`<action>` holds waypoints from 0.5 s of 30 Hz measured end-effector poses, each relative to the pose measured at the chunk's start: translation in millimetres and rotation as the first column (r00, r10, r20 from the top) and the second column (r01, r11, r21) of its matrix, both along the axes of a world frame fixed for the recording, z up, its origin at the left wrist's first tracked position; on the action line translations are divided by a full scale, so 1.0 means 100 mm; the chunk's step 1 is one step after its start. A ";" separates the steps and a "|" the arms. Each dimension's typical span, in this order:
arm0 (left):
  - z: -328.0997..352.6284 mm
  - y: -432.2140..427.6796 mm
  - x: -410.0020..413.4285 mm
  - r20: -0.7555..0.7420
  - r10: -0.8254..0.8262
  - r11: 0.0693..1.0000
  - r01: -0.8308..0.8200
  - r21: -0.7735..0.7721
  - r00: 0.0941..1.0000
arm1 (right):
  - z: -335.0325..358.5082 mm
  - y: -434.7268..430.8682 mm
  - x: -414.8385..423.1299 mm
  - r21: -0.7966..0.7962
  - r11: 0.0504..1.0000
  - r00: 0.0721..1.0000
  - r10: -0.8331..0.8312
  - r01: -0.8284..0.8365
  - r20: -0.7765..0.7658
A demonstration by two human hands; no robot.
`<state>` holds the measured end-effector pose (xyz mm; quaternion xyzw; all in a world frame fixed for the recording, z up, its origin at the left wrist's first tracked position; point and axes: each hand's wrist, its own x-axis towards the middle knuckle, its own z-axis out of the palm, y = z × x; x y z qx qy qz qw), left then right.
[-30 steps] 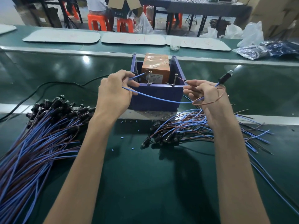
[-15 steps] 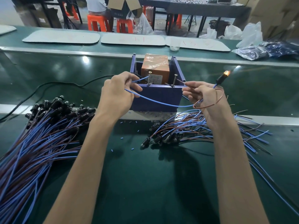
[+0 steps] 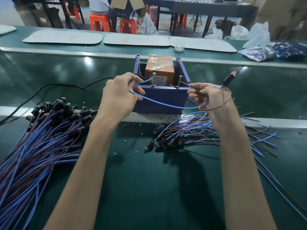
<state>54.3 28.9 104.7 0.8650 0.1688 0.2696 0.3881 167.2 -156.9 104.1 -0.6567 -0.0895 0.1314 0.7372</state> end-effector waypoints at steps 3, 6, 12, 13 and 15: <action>0.00 -0.01 0.01 -0.005 -0.003 1.000 0.003 -0.012 1.000 | -0.01 -0.01 0.01 0.015 1.000 1.000 -0.024 0.024 0.000; 0.01 -0.01 0.01 -0.002 -0.002 1.000 0.002 -0.010 1.000 | -0.03 -0.01 0.01 0.025 0.998 0.998 -0.060 0.060 0.000; 0.00 -0.02 0.01 0.004 0.003 1.000 -0.004 0.022 1.000 | -0.04 -0.01 0.04 0.004 0.996 0.995 -0.093 0.094 -0.020; 0.00 -0.02 0.01 0.007 0.000 1.000 -0.001 0.021 1.000 | -0.04 -0.01 0.03 0.003 0.995 0.995 -0.096 0.096 -0.018; 0.00 -0.01 0.01 0.015 -0.004 1.000 0.004 0.017 1.000 | -0.03 0.00 0.04 -0.009 0.996 0.996 -0.089 0.089 -0.026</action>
